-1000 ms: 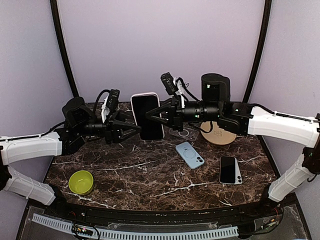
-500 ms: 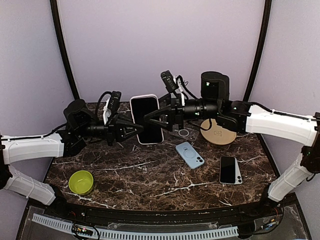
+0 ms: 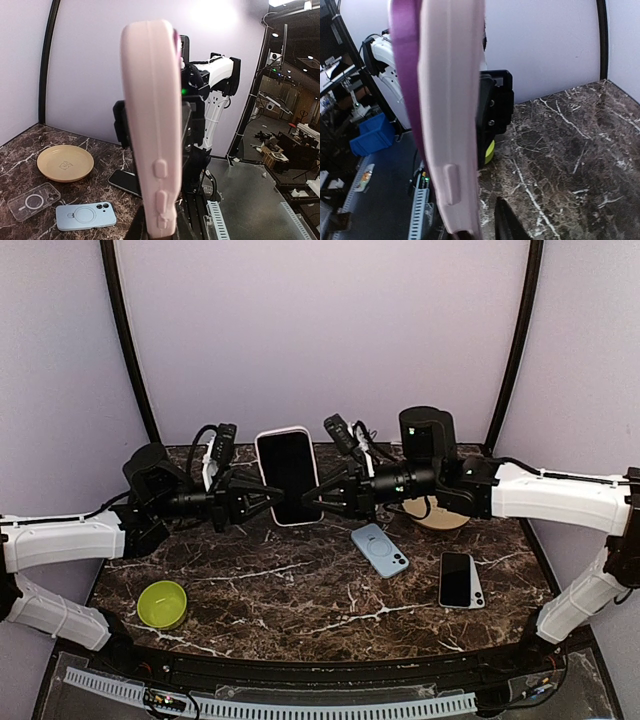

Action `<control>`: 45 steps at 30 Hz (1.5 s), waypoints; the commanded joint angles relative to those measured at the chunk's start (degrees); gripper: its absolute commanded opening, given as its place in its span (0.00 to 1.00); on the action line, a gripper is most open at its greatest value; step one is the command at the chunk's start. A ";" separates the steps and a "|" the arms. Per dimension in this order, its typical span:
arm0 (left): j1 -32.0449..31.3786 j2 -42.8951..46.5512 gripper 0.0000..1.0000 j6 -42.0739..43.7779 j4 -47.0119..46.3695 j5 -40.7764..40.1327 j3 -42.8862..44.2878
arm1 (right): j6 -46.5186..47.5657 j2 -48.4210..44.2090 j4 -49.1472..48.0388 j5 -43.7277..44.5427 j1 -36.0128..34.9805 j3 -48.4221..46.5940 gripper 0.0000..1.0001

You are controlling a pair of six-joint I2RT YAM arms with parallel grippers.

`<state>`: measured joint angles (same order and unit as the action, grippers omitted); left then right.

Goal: Put the phone into the phone case

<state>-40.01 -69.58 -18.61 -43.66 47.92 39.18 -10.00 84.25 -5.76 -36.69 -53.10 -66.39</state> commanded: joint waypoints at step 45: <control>-0.33 1.90 0.00 2.07 -1.29 0.69 0.81 | 2.07 4.41 2.02 -2.80 1.51 -14.47 0.00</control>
<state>-39.86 -69.30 -17.02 -42.57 47.29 39.16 -8.14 87.66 -2.87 -39.44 -51.92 -79.26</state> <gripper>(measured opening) 0.104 0.076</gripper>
